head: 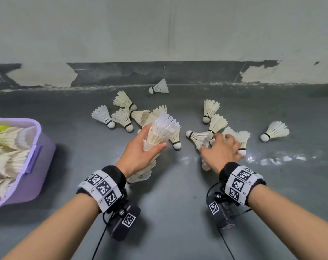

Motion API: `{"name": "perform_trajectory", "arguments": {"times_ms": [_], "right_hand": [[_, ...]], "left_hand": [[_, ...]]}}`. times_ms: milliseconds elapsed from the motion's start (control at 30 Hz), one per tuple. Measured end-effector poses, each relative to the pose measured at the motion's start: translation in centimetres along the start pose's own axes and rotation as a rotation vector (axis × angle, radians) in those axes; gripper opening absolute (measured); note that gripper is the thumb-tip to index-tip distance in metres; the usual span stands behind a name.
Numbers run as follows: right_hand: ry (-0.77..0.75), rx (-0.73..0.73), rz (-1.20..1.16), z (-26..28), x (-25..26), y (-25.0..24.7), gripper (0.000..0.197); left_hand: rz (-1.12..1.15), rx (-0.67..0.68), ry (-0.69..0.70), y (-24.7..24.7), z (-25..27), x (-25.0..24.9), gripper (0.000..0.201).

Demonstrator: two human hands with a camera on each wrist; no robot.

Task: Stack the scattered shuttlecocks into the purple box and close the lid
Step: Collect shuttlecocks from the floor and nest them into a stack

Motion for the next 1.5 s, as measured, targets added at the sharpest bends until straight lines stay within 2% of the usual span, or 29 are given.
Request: {"name": "perform_trajectory", "arguments": {"times_ms": [233, 300, 400, 467, 533, 600, 700, 767, 867, 1033, 1167, 1267, 1400, 1500], "right_hand": [[0.103, 0.322, -0.104, 0.2, -0.8, 1.4, 0.074], [0.126, 0.357, -0.096, 0.3, -0.9, 1.8, 0.074], [0.091, 0.348, -0.156, -0.5, -0.4, 1.7, 0.063], [0.037, 0.301, -0.270, -1.5, 0.4, 0.4, 0.049], [0.008, 0.192, -0.425, -2.6, 0.8, -2.2, 0.035], [-0.054, 0.048, -0.675, -3.4, 1.4, -5.3, 0.029], [-0.252, -0.242, -0.972, -2.8, 2.2, -10.1, 0.024], [-0.372, -0.385, -1.044, -1.3, 2.6, -12.2, 0.019], [-0.482, -0.416, -1.069, 0.8, 3.1, -12.9, 0.020], [-0.497, -0.158, -0.986, 0.7, 4.4, -10.0, 0.021], [-0.493, -0.029, -0.958, 0.4, 6.1, -8.4, 0.023], [-0.558, 0.097, -0.954, 1.3, 9.3, -7.1, 0.018], [-0.666, 0.248, -0.941, 4.5, 15.2, -5.6, 0.010], [-0.696, 0.488, -0.958, 7.8, 19.6, -4.2, 0.007]], "left_hand": [[-0.094, -0.155, -0.022, -1.7, -1.1, -4.4, 0.058], [-0.128, -0.149, -0.041, -1.6, -0.8, -4.4, 0.055], [-0.133, -0.125, -0.066, -0.9, -1.0, -4.2, 0.062], [-0.121, -0.116, -0.050, -0.5, -2.1, -4.6, 0.064], [-0.112, -0.092, -0.027, 0.2, -3.0, -5.2, 0.064], [-0.113, -0.072, 0.004, 1.1, -3.6, -5.6, 0.064], [-0.105, -0.018, 0.050, 3.4, -3.6, -5.8, 0.066], [-0.112, -0.009, 0.082, 4.8, -3.3, -5.7, 0.065], [-0.115, 0.034, 0.113, 6.0, -3.0, -5.3, 0.065], [-0.086, 0.041, 0.129, 5.6, -3.3, -5.1, 0.069], [-0.121, 0.006, 0.082, 3.4, -2.8, -4.1, 0.074], [-0.181, -0.043, 0.053, 0.1, -1.3, -3.7, 0.080], [-0.325, -0.162, -0.076, -6.7, 1.9, -2.4, 0.091], [-0.466, -0.212, -0.111, -11.8, 4.8, -1.7, 0.085]]}}
Point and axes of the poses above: each hand's wrist, its own z-axis away from the middle knuckle, its own y-axis out of the palm, x = y × z, the point moved 7 cm from there along -z, towards the middle knuckle
